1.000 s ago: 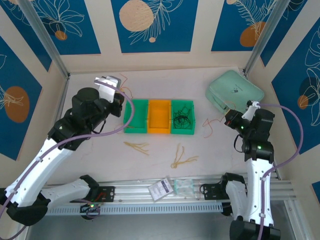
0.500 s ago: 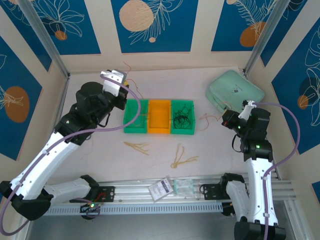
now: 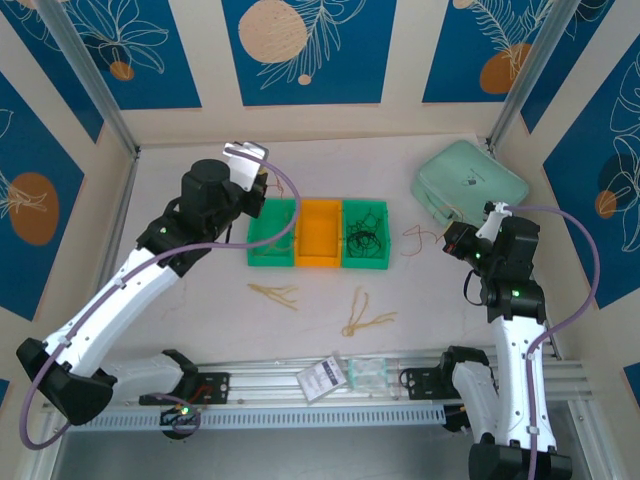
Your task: Untangle the cables
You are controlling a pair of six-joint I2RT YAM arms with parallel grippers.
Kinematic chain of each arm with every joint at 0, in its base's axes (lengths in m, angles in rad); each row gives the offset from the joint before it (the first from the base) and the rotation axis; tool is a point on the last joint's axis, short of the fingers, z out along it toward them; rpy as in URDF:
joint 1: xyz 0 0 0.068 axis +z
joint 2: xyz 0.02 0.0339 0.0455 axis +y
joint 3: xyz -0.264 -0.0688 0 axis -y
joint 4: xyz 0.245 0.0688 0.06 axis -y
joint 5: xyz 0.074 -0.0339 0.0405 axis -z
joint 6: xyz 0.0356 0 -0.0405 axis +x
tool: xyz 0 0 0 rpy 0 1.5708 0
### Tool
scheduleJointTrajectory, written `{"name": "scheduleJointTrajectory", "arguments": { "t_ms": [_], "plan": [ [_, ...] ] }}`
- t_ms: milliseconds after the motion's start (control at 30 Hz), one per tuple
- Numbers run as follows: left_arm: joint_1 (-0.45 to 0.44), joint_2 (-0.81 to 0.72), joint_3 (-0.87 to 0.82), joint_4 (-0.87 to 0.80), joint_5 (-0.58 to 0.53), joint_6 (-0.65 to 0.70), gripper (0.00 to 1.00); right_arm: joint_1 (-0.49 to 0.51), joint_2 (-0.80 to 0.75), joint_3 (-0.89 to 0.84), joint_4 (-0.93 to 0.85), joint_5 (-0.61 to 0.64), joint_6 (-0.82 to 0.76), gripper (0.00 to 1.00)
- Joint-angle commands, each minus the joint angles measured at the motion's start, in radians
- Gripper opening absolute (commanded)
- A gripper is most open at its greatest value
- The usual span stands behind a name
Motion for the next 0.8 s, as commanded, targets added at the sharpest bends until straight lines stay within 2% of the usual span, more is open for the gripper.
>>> {"name": "scheduleJointTrajectory", "arguments": {
  "t_ms": [0, 367, 767],
  "plan": [
    [0.016, -0.006, 0.041, 0.040, -0.022, 0.021, 0.10, 0.006, -0.005, 0.003, -0.002, 0.004, -0.016, 0.00],
    [0.038, -0.027, 0.075, 0.061, -0.099, 0.080, 0.10, 0.012, 0.006, -0.004, 0.015, -0.007, -0.008, 0.00],
    [0.050, -0.063, 0.093, 0.087, -0.120, 0.108, 0.10, 0.028, 0.019, -0.005, 0.026, -0.005, 0.000, 0.00]
  ]
}}
